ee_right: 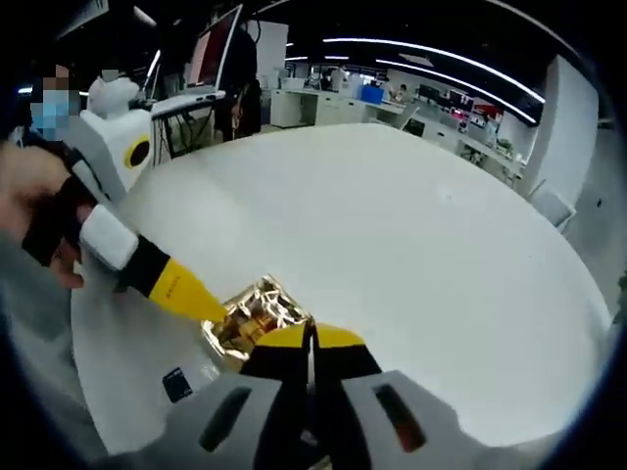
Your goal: Arrange the skincare products in the storage area until every visible bottle or jar stands upright without overlapping.
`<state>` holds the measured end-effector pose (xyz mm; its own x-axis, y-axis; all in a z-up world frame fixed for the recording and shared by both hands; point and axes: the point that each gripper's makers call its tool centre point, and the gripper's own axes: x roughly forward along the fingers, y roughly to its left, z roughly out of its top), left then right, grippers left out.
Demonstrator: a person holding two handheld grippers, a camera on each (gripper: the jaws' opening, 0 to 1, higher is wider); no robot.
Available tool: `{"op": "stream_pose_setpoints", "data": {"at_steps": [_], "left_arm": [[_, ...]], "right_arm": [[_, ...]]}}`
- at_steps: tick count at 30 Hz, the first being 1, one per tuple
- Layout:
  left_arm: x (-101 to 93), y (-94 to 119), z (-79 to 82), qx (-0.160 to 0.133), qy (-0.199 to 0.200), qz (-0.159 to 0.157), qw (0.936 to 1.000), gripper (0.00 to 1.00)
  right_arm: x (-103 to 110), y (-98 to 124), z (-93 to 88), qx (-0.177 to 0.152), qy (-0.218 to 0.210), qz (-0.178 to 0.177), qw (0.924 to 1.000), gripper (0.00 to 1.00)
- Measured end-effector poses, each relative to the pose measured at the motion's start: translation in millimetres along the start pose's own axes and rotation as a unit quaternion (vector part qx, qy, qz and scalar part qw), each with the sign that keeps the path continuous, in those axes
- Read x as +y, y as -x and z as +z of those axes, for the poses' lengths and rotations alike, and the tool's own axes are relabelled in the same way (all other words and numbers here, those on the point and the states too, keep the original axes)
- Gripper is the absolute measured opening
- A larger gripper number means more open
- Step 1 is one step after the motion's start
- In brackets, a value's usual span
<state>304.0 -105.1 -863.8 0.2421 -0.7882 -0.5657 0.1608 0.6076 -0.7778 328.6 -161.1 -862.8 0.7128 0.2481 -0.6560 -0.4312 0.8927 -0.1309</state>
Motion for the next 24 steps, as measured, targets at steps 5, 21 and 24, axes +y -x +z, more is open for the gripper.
{"op": "stream_pose_setpoints", "data": {"at_steps": [5,21,24], "left_arm": [[4.8,-2,-3.5,0.006,-0.011,0.011,0.9999,0.0],[9.9,6,5.7,0.033,-0.246,0.084,0.9649,0.05],[-5.8,2,10.4,0.028,-0.315,0.067,0.9463,0.12]], "right_arm": [[4,-4,-4.8,0.008,0.013,0.003,0.9999,0.01],[1,-7,-10.8,0.007,0.044,-0.008,0.999,0.02],[1,-7,-10.9,0.007,0.041,-0.016,0.999,0.02]]}}
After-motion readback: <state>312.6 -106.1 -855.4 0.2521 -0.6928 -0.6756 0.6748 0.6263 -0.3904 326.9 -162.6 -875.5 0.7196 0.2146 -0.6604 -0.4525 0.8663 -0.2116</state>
